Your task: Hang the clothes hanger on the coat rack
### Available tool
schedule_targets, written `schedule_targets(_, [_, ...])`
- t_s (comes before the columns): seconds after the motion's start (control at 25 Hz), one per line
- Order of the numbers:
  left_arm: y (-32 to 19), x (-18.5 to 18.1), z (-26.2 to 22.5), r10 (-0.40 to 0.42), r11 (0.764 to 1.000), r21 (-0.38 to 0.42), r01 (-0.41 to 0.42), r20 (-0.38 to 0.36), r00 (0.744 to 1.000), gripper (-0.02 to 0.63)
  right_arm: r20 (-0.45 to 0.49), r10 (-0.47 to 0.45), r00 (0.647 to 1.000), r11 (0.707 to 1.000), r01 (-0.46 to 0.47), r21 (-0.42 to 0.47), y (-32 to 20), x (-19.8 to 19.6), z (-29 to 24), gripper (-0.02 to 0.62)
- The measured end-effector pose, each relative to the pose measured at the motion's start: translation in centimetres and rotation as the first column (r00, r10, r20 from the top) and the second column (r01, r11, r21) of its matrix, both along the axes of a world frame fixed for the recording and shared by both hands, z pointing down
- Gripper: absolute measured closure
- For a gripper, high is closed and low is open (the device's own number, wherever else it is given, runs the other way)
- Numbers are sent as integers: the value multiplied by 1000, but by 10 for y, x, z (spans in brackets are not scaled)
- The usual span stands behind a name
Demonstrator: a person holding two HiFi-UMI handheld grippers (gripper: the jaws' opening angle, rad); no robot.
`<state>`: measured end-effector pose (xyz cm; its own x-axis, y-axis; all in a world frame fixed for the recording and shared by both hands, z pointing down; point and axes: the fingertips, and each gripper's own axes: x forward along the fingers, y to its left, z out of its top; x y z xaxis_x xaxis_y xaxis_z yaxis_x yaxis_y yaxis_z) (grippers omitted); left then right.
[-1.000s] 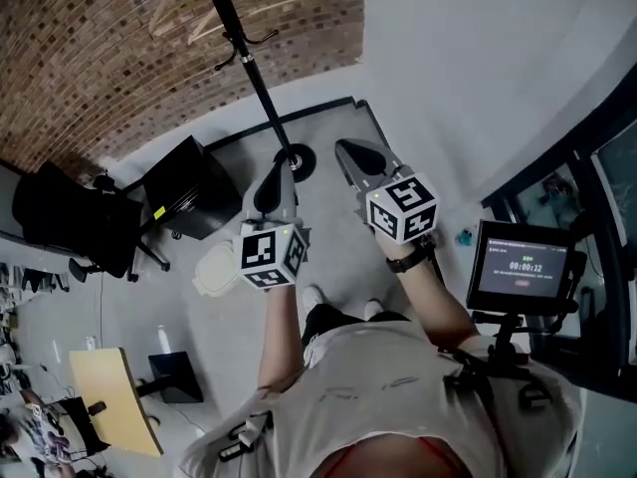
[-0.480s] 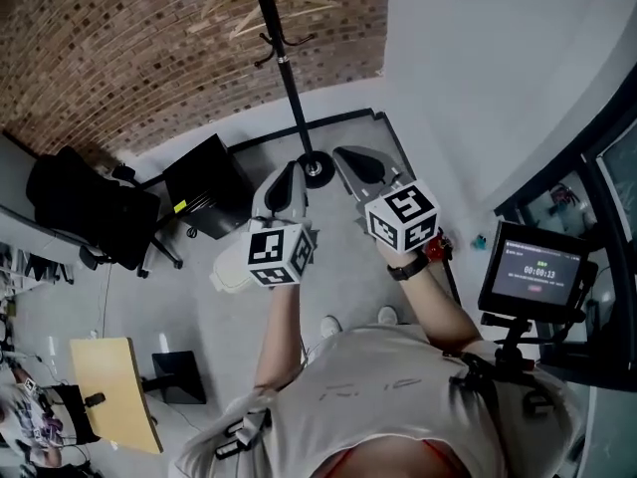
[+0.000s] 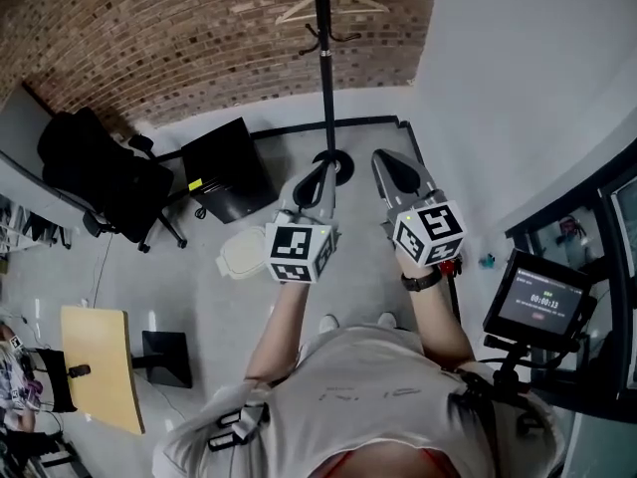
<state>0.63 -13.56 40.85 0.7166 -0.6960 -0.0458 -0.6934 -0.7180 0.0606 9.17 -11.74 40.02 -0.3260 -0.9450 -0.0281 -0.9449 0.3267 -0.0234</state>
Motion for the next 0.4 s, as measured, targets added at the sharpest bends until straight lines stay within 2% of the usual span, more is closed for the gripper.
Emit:
schedule_targets(0.2, [-2,-10,11,26,1000,7,-26,-42,999,604,8,59,998,998,-59,-11,7,5,22,591])
schedule_targets(0.4, [-18,-2,24,63,997,-41,-66,-68,996,604,5,157,988,985,-156,-75,9,37,47,591])
